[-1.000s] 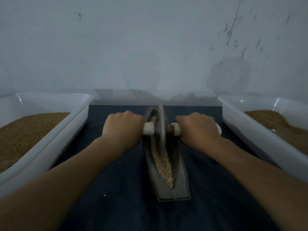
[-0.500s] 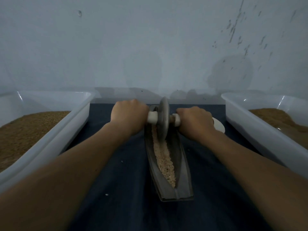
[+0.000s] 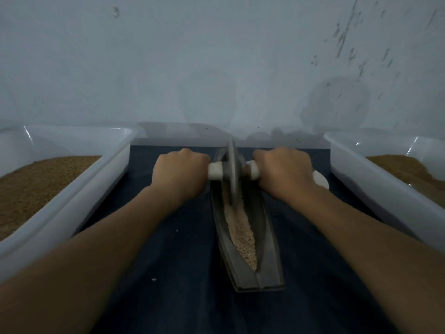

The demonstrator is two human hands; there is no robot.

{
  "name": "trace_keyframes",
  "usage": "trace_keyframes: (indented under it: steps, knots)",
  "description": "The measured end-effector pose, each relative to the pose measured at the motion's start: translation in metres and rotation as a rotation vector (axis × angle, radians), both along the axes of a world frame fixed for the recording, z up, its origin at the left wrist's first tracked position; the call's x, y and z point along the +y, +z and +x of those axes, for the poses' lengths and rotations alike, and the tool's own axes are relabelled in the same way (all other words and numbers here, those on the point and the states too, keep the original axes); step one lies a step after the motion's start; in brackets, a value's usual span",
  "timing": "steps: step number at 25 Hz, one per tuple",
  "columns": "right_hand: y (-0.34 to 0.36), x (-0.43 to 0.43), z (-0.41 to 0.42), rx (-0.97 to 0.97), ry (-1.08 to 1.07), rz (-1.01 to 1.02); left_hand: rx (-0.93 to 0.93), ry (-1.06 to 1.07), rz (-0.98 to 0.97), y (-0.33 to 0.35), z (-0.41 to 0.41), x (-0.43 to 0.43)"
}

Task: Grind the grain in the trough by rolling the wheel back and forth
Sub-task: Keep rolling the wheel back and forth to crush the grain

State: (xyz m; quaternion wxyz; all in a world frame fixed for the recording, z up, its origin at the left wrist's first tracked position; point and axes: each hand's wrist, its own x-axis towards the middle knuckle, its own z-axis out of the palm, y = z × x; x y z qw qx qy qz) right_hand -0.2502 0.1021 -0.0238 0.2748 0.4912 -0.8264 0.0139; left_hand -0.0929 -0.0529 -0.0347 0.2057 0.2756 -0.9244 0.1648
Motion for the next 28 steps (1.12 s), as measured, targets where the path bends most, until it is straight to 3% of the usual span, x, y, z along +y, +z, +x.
trace_keyframes:
  steps: [4,10,15,20,22,25,28]
  knots:
    - [0.010,-0.007,0.001,-0.023,-0.009,0.061,-0.056,0.008,0.100,0.012,0.001,0.004]
    - [-0.012,0.081,0.029,0.118,0.173,-0.046,0.072,-0.203,-0.227,0.002,0.067,0.053]
    - [-0.010,0.030,0.010,-0.001,0.039,-0.004,-0.015,0.006,-0.084,-0.001,0.022,0.024]
    - [0.010,-0.003,-0.001,-0.031,0.012,0.046,-0.090,0.033,0.083,0.017,0.002,0.010]
    - [-0.001,0.025,0.005,-0.053,0.074,0.063,-0.043,-0.018,-0.014,0.006,0.024,0.024]
    - [-0.010,0.073,0.029,0.106,0.173,-0.021,0.051,-0.162,-0.201,0.002,0.067,0.054]
    - [-0.008,0.082,0.031,0.111,0.183,-0.049,0.024,-0.156,-0.175,0.004,0.065,0.054]
